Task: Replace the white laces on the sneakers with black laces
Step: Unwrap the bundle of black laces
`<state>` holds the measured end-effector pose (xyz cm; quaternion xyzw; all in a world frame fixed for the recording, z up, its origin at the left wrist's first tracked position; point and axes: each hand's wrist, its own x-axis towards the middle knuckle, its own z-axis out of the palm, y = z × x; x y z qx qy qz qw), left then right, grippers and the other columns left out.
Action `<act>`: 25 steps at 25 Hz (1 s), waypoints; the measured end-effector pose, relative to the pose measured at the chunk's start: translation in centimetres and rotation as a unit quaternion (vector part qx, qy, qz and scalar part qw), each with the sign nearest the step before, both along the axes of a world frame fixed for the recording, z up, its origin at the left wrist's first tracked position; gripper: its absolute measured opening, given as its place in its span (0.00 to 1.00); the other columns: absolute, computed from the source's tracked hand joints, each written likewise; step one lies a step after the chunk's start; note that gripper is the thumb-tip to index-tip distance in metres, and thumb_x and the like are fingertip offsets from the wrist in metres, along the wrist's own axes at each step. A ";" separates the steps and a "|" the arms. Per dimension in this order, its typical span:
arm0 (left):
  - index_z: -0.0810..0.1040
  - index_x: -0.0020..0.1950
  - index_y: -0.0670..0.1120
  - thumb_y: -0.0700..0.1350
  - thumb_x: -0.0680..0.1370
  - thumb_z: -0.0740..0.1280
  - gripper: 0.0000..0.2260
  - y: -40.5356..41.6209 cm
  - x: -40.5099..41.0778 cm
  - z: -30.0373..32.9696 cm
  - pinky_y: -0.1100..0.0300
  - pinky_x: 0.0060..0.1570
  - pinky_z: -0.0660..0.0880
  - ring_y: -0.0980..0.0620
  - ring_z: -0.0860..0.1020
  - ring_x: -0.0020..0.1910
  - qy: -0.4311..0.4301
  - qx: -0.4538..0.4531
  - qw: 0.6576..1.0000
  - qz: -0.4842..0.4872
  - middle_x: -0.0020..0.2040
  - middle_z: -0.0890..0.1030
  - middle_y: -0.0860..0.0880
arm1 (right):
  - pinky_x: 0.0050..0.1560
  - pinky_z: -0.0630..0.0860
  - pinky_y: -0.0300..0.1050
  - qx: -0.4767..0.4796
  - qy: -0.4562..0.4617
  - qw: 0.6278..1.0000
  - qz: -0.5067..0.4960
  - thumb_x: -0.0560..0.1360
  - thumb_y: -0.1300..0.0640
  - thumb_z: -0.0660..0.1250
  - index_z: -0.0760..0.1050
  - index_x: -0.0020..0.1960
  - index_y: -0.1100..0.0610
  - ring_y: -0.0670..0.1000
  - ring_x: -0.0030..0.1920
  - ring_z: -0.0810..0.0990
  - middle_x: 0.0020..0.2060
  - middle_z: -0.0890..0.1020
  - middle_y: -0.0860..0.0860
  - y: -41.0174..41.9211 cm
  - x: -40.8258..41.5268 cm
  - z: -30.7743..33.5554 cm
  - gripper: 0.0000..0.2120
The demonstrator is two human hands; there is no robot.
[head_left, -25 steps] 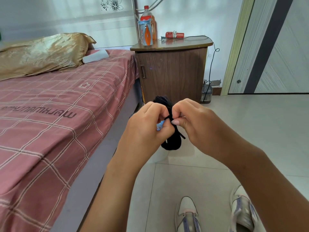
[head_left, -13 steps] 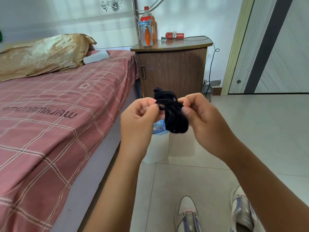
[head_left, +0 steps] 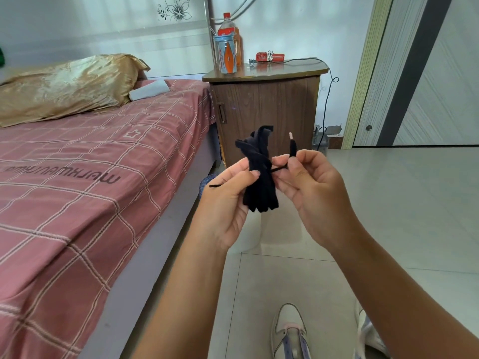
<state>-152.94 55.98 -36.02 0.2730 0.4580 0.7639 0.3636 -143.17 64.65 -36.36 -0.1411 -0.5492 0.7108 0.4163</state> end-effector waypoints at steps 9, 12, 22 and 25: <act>0.78 0.61 0.43 0.35 0.78 0.54 0.18 -1.0 -1.4 -0.4 0.63 0.37 0.77 0.52 0.77 0.39 -0.081 -0.016 0.994 -0.073 0.43 0.79 0.45 | 0.48 0.79 0.47 -0.241 0.022 0.967 0.084 0.80 0.60 0.58 0.71 0.47 0.56 0.51 0.44 0.84 0.39 0.84 0.54 1.2 0.2 -0.5 0.05; 0.77 0.59 0.39 0.47 0.77 0.64 0.15 -0.9 -0.9 -0.2 0.61 0.36 0.78 0.52 0.80 0.38 -0.053 -0.065 0.996 -0.019 0.43 0.82 0.45 | 0.51 0.80 0.50 -0.137 -0.008 0.988 0.076 0.79 0.63 0.58 0.71 0.45 0.58 0.55 0.46 0.84 0.41 0.84 0.57 0.4 0.3 -0.2 0.06; 0.80 0.37 0.41 0.42 0.73 0.69 0.06 -1.0 0.5 1.8 0.68 0.24 0.68 0.54 0.69 0.24 0.032 -0.097 0.993 0.054 0.32 0.76 0.45 | 0.46 0.79 0.45 -0.141 -0.064 0.982 -0.108 0.78 0.64 0.60 0.72 0.47 0.56 0.50 0.41 0.81 0.38 0.81 0.53 2.3 1.0 0.9 0.06; 0.82 0.34 0.44 0.44 0.70 0.70 0.07 -1.6 0.9 2.9 0.69 0.24 0.67 0.55 0.69 0.24 0.040 -0.106 0.993 0.025 0.31 0.76 0.46 | 0.50 0.78 0.47 -0.098 -0.081 0.983 -0.134 0.79 0.63 0.59 0.74 0.48 0.54 0.50 0.45 0.80 0.42 0.80 0.53 3.3 1.9 1.4 0.07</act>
